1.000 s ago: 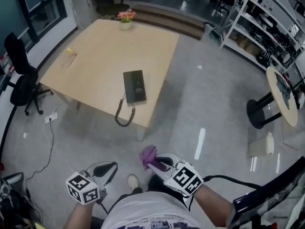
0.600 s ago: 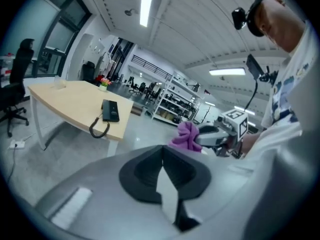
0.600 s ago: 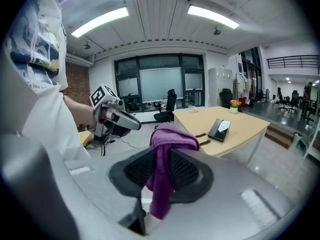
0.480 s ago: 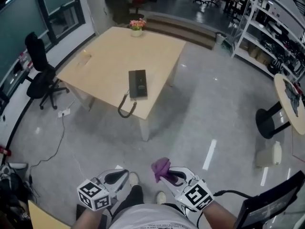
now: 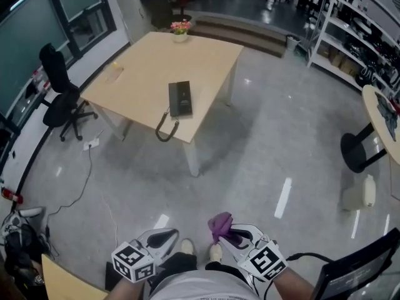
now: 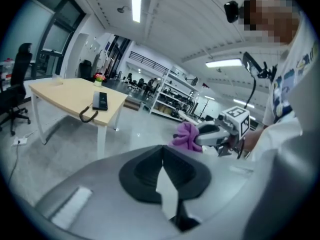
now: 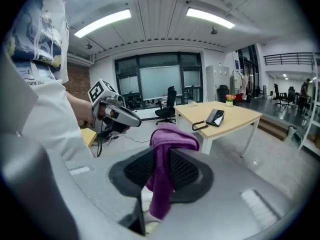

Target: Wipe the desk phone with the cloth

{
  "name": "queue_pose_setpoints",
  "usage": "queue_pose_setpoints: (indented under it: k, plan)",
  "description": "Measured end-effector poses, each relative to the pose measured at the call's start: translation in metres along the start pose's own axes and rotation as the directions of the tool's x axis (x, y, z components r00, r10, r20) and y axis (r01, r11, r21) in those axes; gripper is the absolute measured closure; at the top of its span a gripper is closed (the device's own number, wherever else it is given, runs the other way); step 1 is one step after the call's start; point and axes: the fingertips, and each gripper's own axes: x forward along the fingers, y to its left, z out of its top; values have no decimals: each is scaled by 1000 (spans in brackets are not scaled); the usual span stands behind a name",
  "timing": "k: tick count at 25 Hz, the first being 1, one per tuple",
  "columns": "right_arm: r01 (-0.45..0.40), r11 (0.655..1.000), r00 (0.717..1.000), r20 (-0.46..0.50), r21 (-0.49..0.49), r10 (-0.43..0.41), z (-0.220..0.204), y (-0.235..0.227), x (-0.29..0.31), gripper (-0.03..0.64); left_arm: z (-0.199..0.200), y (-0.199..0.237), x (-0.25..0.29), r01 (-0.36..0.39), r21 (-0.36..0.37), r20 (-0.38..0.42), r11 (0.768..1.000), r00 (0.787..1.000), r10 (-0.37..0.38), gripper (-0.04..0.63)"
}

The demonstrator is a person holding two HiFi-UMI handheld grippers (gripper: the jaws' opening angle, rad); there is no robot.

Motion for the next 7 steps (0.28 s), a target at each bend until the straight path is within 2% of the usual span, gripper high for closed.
queue_pose_setpoints:
  k: [7]
  plan:
    - [74, 997, 997, 12, 28, -75, 16, 6, -8, 528, 29, 1, -1, 67, 64, 2, 996, 998, -68, 591]
